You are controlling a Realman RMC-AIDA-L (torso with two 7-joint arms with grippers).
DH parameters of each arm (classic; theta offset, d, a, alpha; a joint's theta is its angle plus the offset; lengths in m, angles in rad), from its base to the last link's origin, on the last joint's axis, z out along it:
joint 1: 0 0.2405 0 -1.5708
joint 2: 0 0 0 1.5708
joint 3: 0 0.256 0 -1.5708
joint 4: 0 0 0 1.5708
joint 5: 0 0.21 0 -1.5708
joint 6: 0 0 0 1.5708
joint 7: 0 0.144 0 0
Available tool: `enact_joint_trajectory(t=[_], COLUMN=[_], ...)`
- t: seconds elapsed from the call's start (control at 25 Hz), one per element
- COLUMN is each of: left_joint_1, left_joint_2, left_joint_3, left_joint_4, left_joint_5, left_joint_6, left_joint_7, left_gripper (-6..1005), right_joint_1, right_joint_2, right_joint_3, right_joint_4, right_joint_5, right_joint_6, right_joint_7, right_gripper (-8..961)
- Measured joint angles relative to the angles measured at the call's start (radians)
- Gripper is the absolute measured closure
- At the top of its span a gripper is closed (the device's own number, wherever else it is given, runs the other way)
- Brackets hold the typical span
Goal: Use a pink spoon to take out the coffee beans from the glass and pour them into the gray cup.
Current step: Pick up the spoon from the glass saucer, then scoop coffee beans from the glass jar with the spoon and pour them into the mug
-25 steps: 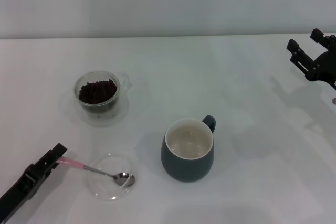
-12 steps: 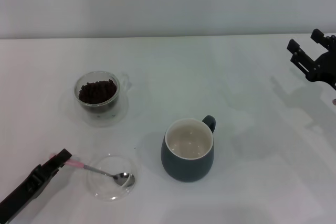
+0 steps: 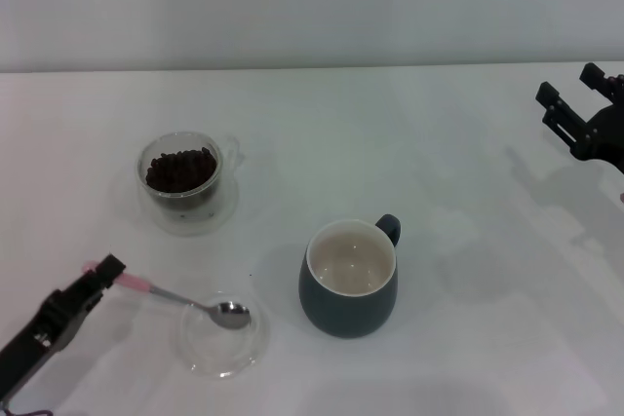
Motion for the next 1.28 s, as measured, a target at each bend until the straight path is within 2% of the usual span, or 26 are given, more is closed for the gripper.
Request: enact_joint_trajectory(t=[0.04, 0.08, 0.28, 0.48, 0.52, 0.56, 0.6, 0.8, 0.84, 1.0, 1.16, 1.28], left_joint_1=[0.0, 0.01, 0.029, 0.042, 0.042, 0.017, 0.009, -0.104, -0.123, -0.177, -0.221, -0.242], left_joint_2=[0.0, 0.01, 0.032, 0.054, 0.054, 0.081, 0.087, 0.163, 0.17, 0.167, 0.145, 0.118], left_joint_3=[0.0, 0.0, -0.001, -0.003, -0.003, -0.014, -0.017, -0.037, -0.036, -0.037, -0.036, -0.037], left_joint_4=[0.0, 0.003, 0.038, 0.182, 0.182, 0.271, 0.284, 0.295, 0.295, 0.302, 0.304, 0.306], left_joint_5=[0.0, -0.023, -0.043, -0.149, -0.149, -0.176, -0.179, -0.11, -0.087, -0.013, 0.065, 0.111], left_joint_6=[0.0, -0.05, -0.075, -0.107, -0.107, -0.088, -0.082, 0.048, 0.089, 0.216, 0.284, 0.344], left_joint_7=[0.0, -0.038, -0.072, -0.067, -0.067, -0.058, -0.056, -0.054, -0.053, -0.023, -0.004, 0.003], left_gripper=[872, 872, 873, 872, 872, 872, 872, 872, 873, 873, 873, 873], right_joint_1=[0.0, -0.002, -0.01, -0.013, -0.013, -0.012, -0.011, -0.008, -0.008, -0.009, -0.011, -0.013], right_joint_2=[0.0, 0.0, 0.0, 0.0, 0.0, 0.0, 0.0, 0.0, 0.0, 0.001, 0.002, 0.001], right_joint_3=[0.0, 0.0, 0.0, 0.0, 0.0, 0.0, 0.0, 0.0, 0.0, 0.0, 0.0, 0.0], right_joint_4=[0.0, 0.0, 0.0, 0.002, 0.002, 0.002, 0.001, -0.001, 0.0, 0.009, 0.024, 0.029], right_joint_5=[0.0, 0.0, 0.001, 0.001, 0.001, 0.002, 0.002, 0.002, 0.002, 0.002, 0.006, 0.008], right_joint_6=[0.0, 0.0, 0.0, 0.0, 0.0, 0.0, 0.0, 0.0, -0.001, -0.004, -0.016, -0.018], right_joint_7=[0.0, 0.0, 0.0, 0.0, 0.0, 0.0, 0.0, 0.0, 0.0, 0.0, 0.0, 0.0], right_gripper=[285, 285, 285, 285, 285, 285, 285, 284, 284, 284, 284, 285])
